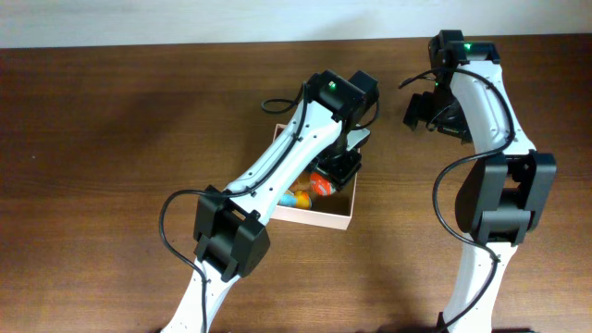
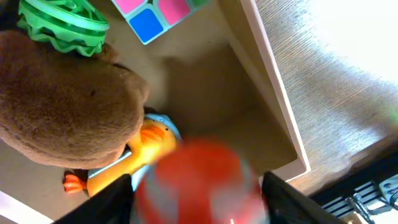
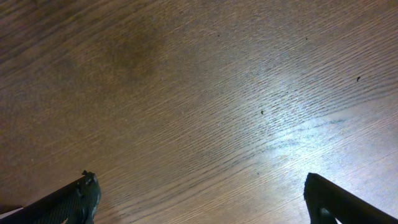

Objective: Pack container
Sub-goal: 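Carry the red ball right and lower it into the box, then open the left gripper and lift it out of the box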

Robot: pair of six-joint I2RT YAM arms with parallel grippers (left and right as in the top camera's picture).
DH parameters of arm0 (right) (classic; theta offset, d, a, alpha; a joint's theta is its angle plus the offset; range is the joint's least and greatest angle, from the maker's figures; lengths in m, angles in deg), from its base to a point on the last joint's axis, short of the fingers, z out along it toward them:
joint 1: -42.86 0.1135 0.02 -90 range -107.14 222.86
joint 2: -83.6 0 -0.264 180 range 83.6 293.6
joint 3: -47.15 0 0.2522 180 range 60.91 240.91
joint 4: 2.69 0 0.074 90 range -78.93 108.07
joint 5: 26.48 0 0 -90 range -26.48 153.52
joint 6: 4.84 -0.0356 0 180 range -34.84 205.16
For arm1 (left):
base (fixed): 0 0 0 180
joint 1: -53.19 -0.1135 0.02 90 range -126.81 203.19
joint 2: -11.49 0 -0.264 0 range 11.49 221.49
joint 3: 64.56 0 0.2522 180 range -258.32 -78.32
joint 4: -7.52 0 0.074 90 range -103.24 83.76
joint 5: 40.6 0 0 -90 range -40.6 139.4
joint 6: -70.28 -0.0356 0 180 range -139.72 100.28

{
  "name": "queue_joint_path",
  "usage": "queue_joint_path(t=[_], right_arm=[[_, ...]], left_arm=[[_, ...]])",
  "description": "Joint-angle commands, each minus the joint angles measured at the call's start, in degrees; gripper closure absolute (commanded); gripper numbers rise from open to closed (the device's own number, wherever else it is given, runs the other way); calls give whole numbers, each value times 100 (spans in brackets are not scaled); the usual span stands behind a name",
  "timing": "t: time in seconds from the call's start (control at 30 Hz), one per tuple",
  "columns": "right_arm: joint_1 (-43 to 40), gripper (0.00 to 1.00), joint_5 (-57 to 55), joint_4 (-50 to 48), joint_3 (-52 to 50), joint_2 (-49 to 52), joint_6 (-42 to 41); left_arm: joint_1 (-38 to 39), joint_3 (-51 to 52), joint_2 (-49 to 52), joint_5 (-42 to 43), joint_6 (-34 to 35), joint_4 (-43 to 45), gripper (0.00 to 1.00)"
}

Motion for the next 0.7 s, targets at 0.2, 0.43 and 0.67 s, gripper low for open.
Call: queue_joint_path(t=[0.2, 0.43, 0.67], right_arm=[[15, 1, -26, -2, -9, -17, -44], [15, 1, -26, -2, -9, -17, -44], [15, 1, -26, -2, -9, -17, -44]], left_arm=[[-9, 33, -114, 22, -68, 61, 24], [-9, 33, -114, 20, -68, 66, 24], [-15, 31, -114, -42, -66, 168, 24]])
